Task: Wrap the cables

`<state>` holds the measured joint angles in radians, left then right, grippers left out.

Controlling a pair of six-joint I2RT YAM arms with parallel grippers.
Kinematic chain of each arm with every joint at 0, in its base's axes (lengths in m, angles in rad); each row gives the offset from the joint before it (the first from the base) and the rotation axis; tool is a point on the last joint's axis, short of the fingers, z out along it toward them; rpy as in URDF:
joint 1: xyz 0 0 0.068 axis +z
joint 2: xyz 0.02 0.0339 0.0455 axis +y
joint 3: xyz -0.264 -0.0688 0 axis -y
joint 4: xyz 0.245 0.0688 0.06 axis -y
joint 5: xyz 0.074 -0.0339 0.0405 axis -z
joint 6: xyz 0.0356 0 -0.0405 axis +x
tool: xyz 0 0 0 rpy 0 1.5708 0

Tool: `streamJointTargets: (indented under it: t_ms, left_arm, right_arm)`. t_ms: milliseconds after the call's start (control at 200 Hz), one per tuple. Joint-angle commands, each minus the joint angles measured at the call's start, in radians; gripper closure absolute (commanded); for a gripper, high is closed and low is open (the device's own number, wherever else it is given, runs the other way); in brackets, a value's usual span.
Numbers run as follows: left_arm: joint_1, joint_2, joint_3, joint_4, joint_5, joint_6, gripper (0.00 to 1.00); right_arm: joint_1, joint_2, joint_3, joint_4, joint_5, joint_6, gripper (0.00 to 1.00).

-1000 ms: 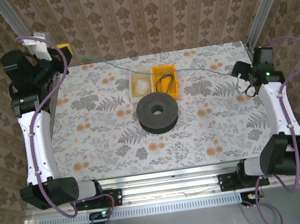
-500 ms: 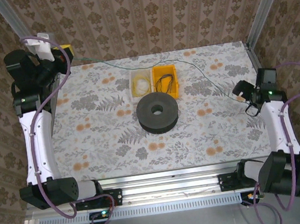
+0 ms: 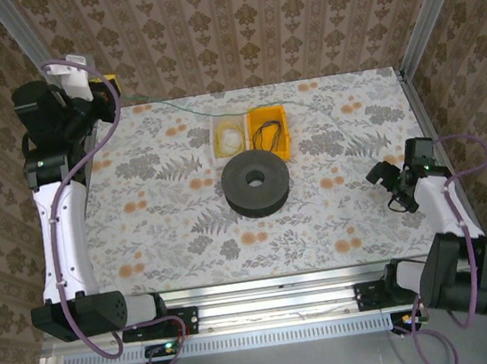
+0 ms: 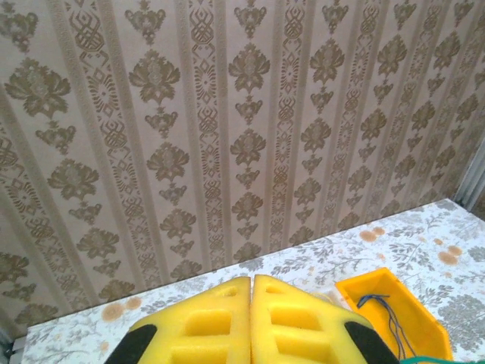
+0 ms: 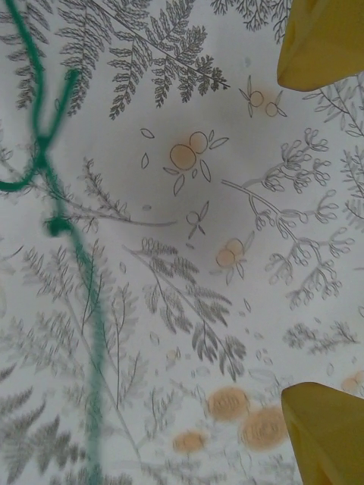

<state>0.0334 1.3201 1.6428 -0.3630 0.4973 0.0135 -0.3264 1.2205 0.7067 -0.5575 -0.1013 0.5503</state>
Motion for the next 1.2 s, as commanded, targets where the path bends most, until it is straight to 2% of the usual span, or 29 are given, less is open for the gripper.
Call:
streamJointTargets:
  t_ms: [0,90,225,485,650,810,935,1065,1195]
  left_arm:
    - [0.0,-0.034,0.018,-0.036,-0.046,0.06,1.0]
    - [0.03,-0.042,0.034,-0.056,-0.066,0.074,1.0]
    - [0.092,-0.057,0.043,-0.056,-0.036,0.055,1.0]
    - [0.095,-0.056,0.008,-0.072,0.047,0.07,1.0]
    - [0.043,-0.043,-0.044,-0.085,0.124,0.121,1.0]
    - [-0.054,-0.005,-0.119,-0.059,0.108,0.12,1.0]
    - [-0.141,0.026,-0.163,-0.002,0.03,0.102,1.0]
    - [-0.228,0.045,-0.206,0.086,-0.1,0.079,1.0]
    - [-0.274,0.055,-0.225,0.154,-0.27,0.079,1.0]
  right_arm:
    - [0.006,0.114,0.057,0.072,0.073,0.005,0.0]
    - [0.011,0.272,0.155,0.09,0.102,-0.012,0.0]
    - [0.057,0.495,0.36,0.074,0.137,-0.034,0.0]
    - [0.093,0.807,0.787,-0.023,0.179,-0.033,0.0]
    - [0.108,0.99,1.11,-0.117,0.179,-0.061,0.0]
    - [0.146,1.17,1.458,-0.222,0.126,-0.104,0.0]
    - [0.196,1.181,1.553,-0.226,0.032,-0.149,0.0]
    - [0.228,1.096,1.498,-0.181,-0.078,-0.173,0.0]
    - [0.231,1.022,1.468,-0.171,-0.108,-0.187,0.0]
